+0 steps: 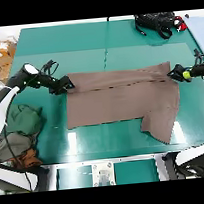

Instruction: Fold the shirts.

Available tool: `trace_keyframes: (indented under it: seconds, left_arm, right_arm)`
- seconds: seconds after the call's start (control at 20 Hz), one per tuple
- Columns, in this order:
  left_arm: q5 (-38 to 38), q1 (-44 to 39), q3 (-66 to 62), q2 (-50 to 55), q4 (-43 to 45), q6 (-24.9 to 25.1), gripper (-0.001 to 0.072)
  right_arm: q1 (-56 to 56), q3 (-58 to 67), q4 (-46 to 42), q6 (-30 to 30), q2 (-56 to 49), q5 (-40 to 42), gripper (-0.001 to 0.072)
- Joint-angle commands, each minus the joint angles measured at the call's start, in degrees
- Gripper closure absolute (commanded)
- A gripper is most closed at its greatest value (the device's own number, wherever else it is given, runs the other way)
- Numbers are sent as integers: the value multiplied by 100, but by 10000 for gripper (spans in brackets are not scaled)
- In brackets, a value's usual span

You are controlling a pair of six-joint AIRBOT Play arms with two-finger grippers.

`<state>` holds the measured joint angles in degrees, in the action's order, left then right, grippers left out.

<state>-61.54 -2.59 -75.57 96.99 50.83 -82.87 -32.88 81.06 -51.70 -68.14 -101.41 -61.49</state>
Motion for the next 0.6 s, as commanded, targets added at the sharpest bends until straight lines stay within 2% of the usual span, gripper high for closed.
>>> trace_keyframes:
  seconds: [0.0,0.1,0.15,0.2,0.25,0.3,0.45,0.55]
  left_arm:
    - [-1329,321,-433,-39,4,-201,147]
    - [-2297,579,-688,-39,0,-485,150]
    - [-2640,616,-699,-87,28,-490,333]
    - [-2804,592,-643,-208,144,-317,683]
    - [-2750,527,-479,-415,299,-212,688]
    - [-2568,435,-240,-684,455,-212,688]
    - [-1838,57,1029,-1860,732,-251,689]
    - [-1191,-326,2127,-2765,730,-601,687]
  right_arm:
    - [-350,133,-706,-667,402,-564,415]
    - [-610,105,-999,-957,748,-984,425]
    - [-754,-15,-1005,-990,975,-1196,521]
    - [-876,-240,-1008,-992,1246,-1318,595]
    - [-966,-531,-1014,-992,1534,-1335,612]
    - [-1073,-929,-1060,-994,1888,-1333,695]
    - [-1346,-2249,-1690,-1222,2988,-1204,696]
    - [-1552,-3178,-2177,-1694,3731,-1036,695]
